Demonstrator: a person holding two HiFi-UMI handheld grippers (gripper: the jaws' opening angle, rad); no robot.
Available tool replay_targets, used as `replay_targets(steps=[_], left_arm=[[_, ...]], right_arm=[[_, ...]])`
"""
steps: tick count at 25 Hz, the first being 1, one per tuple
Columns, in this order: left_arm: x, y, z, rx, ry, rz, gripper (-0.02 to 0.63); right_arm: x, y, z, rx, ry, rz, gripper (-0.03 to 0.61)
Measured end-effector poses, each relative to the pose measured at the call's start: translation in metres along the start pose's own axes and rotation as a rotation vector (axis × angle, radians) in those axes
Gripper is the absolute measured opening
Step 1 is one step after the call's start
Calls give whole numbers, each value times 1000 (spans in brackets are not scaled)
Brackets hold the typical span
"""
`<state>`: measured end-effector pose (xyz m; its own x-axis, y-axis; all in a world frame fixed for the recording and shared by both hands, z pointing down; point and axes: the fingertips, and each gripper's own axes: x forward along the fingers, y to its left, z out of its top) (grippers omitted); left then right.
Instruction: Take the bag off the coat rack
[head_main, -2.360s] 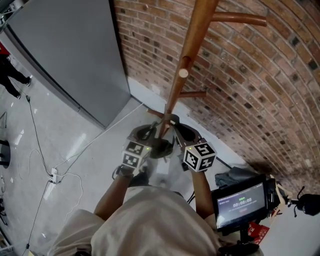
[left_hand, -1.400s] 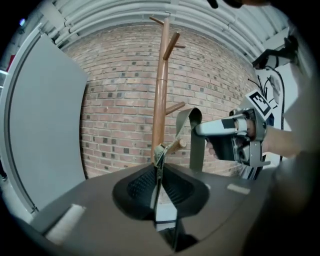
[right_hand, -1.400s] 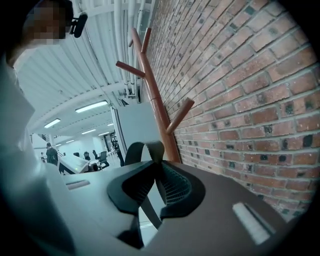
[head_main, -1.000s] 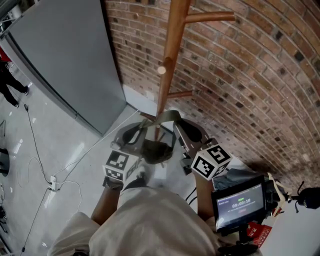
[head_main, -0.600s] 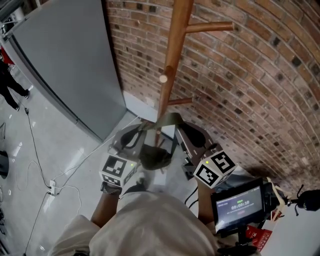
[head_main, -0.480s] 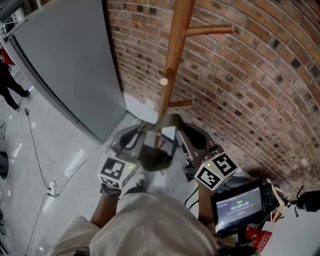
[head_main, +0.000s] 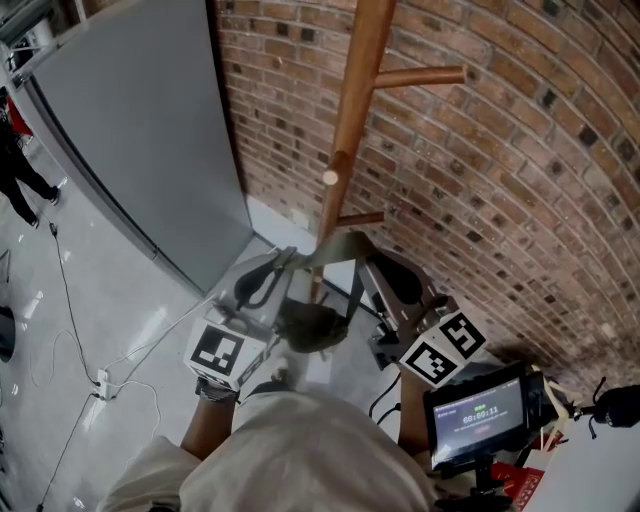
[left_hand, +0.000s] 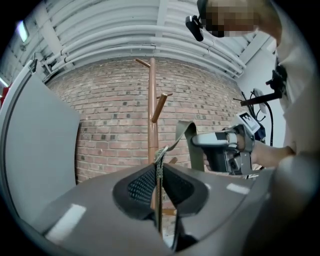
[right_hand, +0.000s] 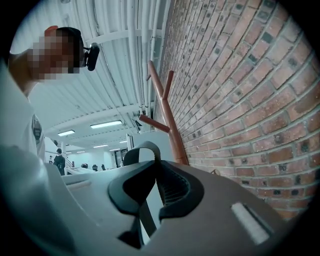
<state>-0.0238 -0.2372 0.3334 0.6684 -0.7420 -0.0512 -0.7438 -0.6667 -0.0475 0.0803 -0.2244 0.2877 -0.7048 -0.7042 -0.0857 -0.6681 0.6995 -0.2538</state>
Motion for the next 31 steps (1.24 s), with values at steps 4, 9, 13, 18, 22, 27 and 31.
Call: replay_targets(steps=[4, 9, 13, 18, 22, 27, 31], left_arm=[[-1, 0, 4, -7, -17, -4, 32], [-1, 0, 5, -10, -18, -3, 32], [-2, 0, 5, -14, -19, -1, 32], [-3, 1, 4, -19, -21, 2, 32], [-3, 1, 4, -19, -20, 3, 32], [-2, 2, 1, -23, -15, 2, 32], [-1, 2, 1, -28, -14, 4, 32]], right_arm=[[0, 1, 2, -9, -4, 3, 26], [-1, -2, 0, -22, -1, -9, 23], [-1, -2, -1, -22, 2, -7, 23], [0, 0, -1, -23, 6, -2, 23], [1, -1, -3, -38, 15, -9, 23], [2, -3, -7, -61, 33, -23, 21], [2, -5, -7, -66, 37, -28, 21]])
